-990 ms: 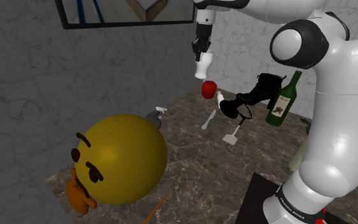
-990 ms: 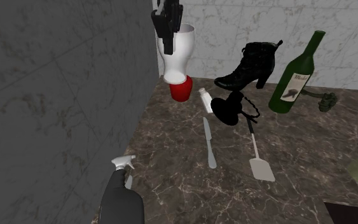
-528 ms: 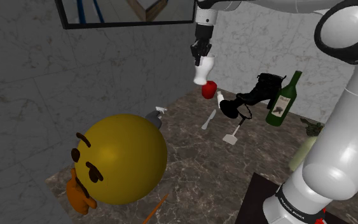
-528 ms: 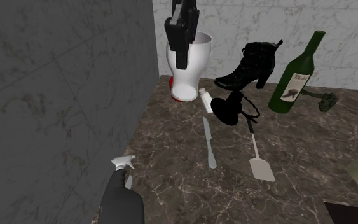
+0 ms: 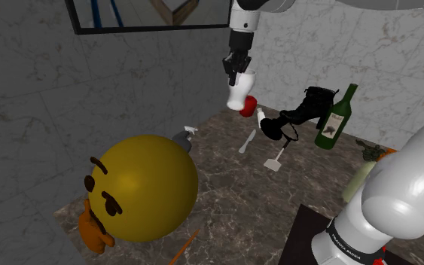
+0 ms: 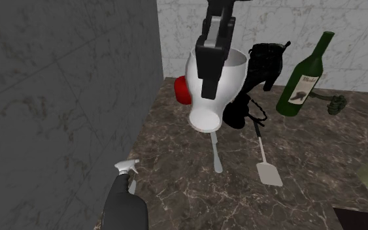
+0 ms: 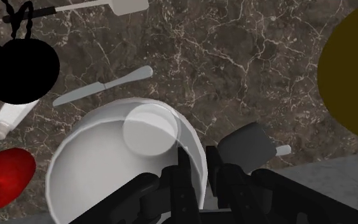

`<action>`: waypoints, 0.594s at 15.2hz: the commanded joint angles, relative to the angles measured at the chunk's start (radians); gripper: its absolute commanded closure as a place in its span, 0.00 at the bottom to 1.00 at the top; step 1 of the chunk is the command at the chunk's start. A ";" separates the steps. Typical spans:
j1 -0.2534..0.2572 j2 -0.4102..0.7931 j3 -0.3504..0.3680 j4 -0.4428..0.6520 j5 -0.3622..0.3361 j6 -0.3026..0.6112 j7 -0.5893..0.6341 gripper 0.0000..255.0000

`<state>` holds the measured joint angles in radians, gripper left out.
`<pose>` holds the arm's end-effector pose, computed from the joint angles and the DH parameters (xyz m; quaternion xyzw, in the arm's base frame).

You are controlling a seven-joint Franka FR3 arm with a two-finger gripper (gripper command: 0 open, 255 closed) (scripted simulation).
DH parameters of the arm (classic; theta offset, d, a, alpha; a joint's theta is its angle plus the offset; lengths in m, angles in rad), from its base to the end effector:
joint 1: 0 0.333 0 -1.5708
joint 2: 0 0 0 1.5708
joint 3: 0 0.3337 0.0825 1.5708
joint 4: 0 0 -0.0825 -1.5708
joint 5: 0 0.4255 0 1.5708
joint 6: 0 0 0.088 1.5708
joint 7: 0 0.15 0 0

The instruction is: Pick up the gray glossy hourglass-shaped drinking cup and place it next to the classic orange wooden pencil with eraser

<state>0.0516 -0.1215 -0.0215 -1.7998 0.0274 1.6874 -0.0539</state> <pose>0.5624 0.0202 0.5615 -0.9991 -0.0405 -0.0047 0.0149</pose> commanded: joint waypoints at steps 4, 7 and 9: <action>0.044 -0.123 0.060 -0.139 0.010 0.019 0.102 1.00; 0.069 -0.185 0.099 -0.199 0.024 0.020 0.162 1.00; 0.086 -0.223 0.126 -0.234 0.035 0.019 0.203 1.00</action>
<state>0.1292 -0.3263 0.0907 -2.0167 0.0570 1.7057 0.1268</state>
